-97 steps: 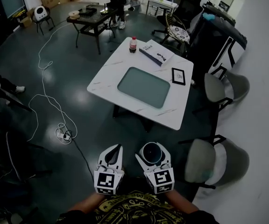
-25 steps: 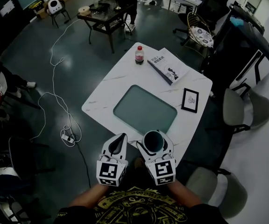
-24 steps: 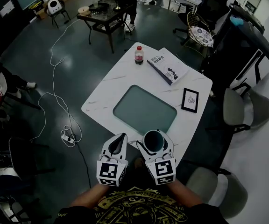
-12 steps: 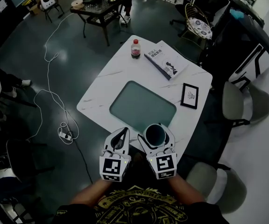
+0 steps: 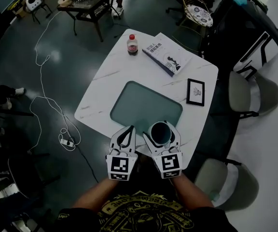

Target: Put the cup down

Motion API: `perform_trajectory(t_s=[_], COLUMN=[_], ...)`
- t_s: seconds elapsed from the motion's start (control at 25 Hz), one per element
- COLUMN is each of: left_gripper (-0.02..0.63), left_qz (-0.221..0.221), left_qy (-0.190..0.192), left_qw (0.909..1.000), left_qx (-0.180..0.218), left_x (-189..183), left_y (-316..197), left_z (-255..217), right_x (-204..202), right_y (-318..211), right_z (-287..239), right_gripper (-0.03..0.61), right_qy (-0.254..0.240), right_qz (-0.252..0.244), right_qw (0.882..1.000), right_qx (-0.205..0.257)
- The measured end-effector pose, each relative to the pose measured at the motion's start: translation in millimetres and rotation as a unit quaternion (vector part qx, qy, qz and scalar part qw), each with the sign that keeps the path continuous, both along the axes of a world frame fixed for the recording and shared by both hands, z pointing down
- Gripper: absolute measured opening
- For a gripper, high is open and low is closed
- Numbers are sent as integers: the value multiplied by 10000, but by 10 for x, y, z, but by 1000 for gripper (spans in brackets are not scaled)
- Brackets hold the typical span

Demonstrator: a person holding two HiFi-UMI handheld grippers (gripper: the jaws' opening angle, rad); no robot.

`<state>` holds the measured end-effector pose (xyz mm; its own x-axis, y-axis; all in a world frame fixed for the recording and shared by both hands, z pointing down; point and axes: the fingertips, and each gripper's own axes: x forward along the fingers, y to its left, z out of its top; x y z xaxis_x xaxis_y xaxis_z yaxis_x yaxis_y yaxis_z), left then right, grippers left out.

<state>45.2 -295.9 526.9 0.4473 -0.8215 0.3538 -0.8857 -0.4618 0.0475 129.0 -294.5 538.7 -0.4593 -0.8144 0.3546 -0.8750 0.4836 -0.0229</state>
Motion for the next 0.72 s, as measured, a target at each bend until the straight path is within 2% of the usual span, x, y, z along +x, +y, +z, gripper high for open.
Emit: perform_trajectory(t_s=[0.4,0.72], left_gripper=[9,9], left_qz=[168,-11], left_qy=[-78,-209], left_qw=[9992,9982], left_qx=[-350,-560], left_x=[-11,-165], left_y=[-289,-433], left_z=[382,607], right_x=[-2,-125], right_y=[-240,-419], right_z=[269,446], right_gripper=[376,376], right_qy=[199,241], right_qz=[234,186], right_qw=[9993,9991], right_qx=[-193,-279])
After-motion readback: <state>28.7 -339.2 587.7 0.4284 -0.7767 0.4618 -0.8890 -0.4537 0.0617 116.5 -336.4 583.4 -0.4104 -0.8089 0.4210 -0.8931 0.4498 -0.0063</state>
